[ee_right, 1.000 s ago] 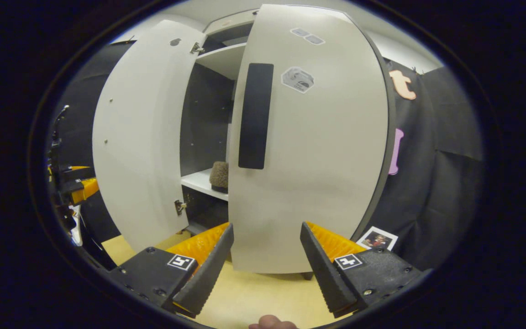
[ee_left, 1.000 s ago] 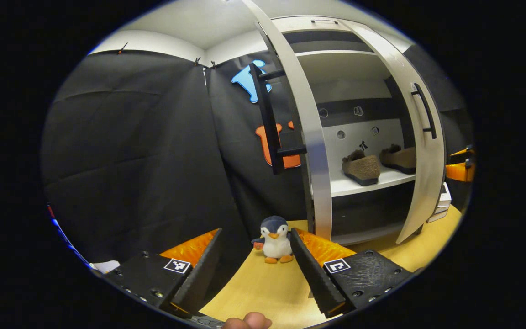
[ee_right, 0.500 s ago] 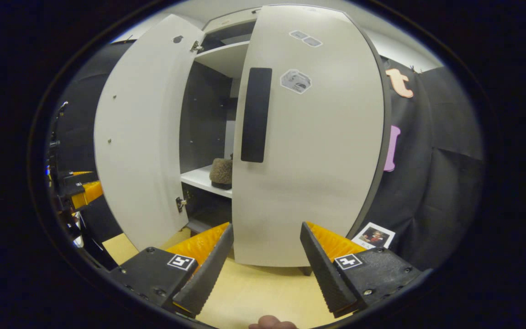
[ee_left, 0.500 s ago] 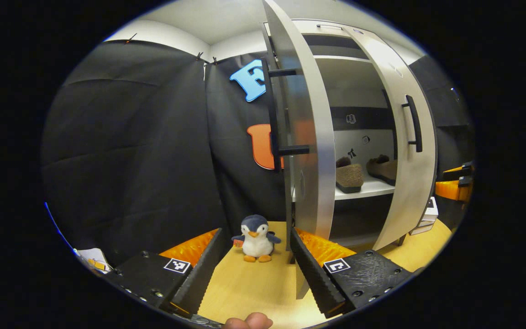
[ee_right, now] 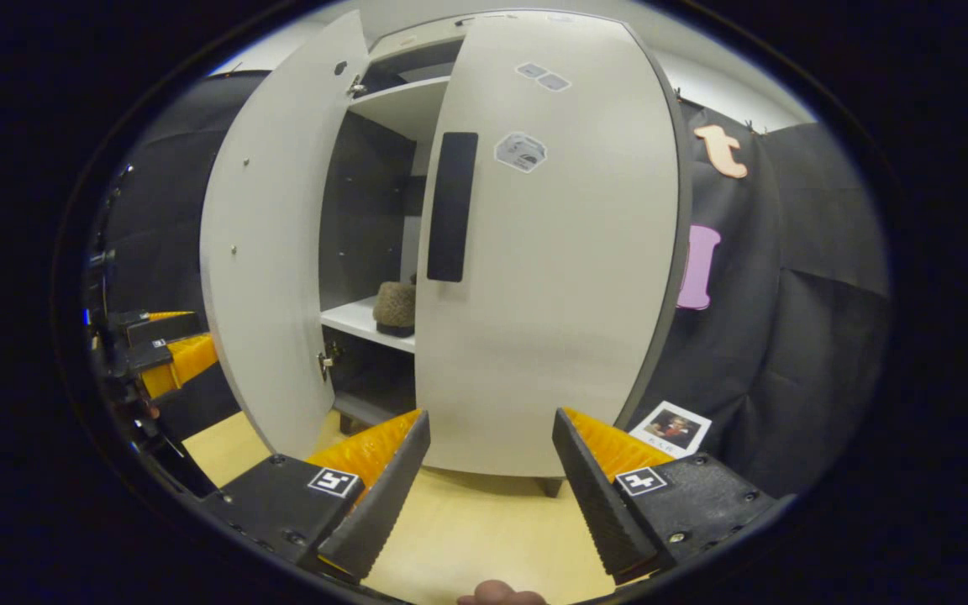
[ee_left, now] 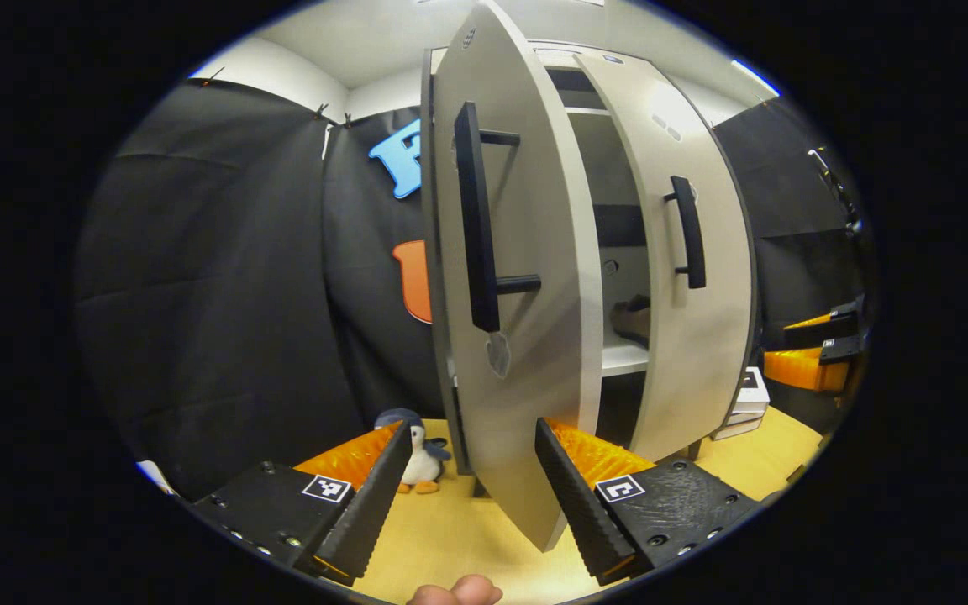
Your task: Grab one shoe with the right hand and put it into the shoe cabinet, grab the other shoe with the left hand and put it into the shoe cabinet; then close the right door with the right hand and the left door with the left hand.
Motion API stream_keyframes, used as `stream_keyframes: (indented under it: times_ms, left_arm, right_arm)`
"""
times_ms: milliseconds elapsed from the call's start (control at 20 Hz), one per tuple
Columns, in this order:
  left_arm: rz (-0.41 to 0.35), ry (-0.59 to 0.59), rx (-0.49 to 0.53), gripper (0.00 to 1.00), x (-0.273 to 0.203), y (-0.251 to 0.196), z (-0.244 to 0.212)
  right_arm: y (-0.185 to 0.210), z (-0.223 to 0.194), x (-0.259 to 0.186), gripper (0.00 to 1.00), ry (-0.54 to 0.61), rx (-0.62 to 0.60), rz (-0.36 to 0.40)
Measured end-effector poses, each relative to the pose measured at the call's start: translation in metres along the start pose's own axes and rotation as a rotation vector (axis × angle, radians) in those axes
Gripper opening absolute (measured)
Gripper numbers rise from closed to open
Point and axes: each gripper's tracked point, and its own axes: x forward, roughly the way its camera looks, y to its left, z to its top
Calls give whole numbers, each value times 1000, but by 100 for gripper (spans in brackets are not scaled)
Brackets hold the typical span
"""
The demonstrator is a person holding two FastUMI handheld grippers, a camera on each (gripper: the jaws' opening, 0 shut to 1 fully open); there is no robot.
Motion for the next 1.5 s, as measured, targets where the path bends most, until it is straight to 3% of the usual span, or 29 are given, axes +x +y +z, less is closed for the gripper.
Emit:
stream_keyframes:
  times_ms: [50,100,150,450,500,550,600,700,850,900,950,1500]
  left_arm:
    - [-25,-15,-2,80,5,-9,5]
    - [-51,-25,-1,90,14,-20,10]
    - [-80,-24,6,92,22,-32,12]
    - [-262,-40,135,94,76,-119,23]
    - [-199,-23,169,95,93,-116,19]
    - [-190,-18,159,87,92,-116,21]
    - [-207,-6,123,100,94,-120,25]
    - [-236,-14,44,98,88,-124,32]
    - [-264,-53,5,100,71,-122,44]
    - [-266,-61,7,89,66,-119,45]
    - [-264,-60,12,96,61,-117,44]
    - [-201,16,-21,96,31,-87,20]
  right_arm:
    - [-5,-2,-2,96,3,0,-9]
    - [-9,-5,-3,96,10,-3,-21]
    - [-13,-8,-6,96,18,-7,-32]
    - [-24,-16,-17,96,33,8,-64]
    - [-24,-16,-18,96,35,11,-62]
    - [-24,-17,-17,96,36,11,-61]
    - [-24,-18,-17,96,38,11,-63]
    - [-23,-20,-14,96,40,25,-57]
    - [-21,-23,-11,96,43,36,-44]
    - [-19,-22,-10,96,39,40,-41]
    - [-17,-21,-7,96,35,44,-36]
    - [9,-10,-7,96,6,69,-2]
